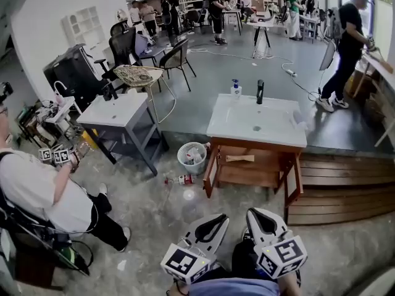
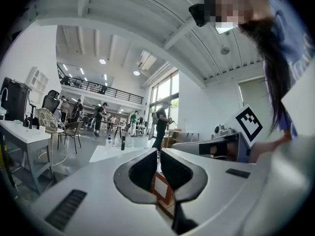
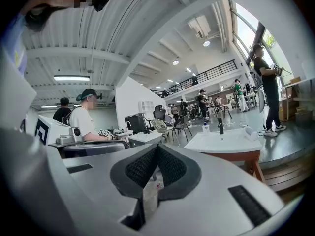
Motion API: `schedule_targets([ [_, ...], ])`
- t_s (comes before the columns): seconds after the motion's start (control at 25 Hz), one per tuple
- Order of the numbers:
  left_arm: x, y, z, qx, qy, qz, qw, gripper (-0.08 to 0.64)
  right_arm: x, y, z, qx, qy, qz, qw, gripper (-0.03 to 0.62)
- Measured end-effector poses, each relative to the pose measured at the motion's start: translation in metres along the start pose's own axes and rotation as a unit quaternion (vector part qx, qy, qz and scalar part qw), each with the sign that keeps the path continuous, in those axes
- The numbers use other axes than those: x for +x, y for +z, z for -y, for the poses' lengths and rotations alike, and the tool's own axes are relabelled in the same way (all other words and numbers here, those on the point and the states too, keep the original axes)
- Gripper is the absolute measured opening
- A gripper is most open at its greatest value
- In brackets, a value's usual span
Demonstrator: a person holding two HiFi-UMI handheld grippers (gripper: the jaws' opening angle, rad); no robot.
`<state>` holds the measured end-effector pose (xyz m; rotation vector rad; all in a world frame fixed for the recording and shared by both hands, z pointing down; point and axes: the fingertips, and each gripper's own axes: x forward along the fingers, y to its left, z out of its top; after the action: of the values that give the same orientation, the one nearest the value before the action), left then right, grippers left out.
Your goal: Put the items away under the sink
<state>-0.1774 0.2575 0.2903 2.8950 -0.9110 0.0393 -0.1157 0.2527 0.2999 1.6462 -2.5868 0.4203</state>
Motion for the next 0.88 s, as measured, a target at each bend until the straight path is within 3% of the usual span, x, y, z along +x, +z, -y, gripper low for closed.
schedule_targets([
  [0.44, 0.045, -0.003, -0.029, -0.017, 0.002, -0.011, 0.9998, 0.018, 0.033, 0.000, 0.044, 0.004, -0.006, -0.020, 1.000, 0.017],
  [0.88, 0.132, -0.008, -0.077, -0.034, 0.009, -0.031, 0.9989, 0.018, 0.093, 0.013, 0.121, 0.009, 0.000, -0.044, 0.999, 0.017],
])
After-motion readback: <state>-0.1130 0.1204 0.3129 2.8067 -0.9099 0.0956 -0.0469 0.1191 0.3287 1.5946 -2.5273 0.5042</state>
